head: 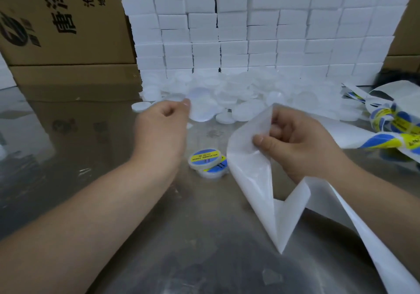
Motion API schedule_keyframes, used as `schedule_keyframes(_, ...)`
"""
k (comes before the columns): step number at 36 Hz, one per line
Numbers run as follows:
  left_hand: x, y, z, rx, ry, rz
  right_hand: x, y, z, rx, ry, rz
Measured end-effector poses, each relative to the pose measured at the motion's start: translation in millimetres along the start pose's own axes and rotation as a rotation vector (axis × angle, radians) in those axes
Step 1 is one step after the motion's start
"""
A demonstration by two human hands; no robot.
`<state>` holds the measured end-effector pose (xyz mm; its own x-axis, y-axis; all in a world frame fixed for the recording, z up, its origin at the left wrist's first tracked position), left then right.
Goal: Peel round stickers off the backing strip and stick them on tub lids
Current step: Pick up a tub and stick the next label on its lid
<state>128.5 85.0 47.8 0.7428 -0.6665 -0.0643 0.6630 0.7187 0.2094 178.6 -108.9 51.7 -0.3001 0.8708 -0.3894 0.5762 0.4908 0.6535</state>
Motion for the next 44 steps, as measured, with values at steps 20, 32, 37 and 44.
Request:
schedule_keyframes(20,15.2,-25.7,17.3,0.199,0.202,-0.098,-61.6,-5.0,-39.0,-0.197,-0.668,0.368)
schedule_keyframes(32,24.3,-42.1,32.0,0.451,0.346,-0.112,-24.6,0.1,7.1,0.092,0.076,0.149)
schedule_keyframes(37,30.7,-50.0,39.1,0.498,0.399,-0.157,-13.8,-1.8,16.7,0.159,0.152,0.085)
schedule_keyframes(44,34.6,-53.6,42.4,0.536,0.460,-0.175,-21.3,-3.4,12.3,0.147,0.201,0.199)
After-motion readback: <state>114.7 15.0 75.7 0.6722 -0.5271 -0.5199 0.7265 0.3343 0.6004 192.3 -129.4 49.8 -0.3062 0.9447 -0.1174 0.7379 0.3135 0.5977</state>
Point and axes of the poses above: each hand's wrist, its own y-axis towards the middle knuckle, its own x-axis out of the palm, z = x × y, the point moved 10 cm from there along y, towards the middle knuckle, and after that the axes turned 14 degrees about -x, right-handed, at the moved point
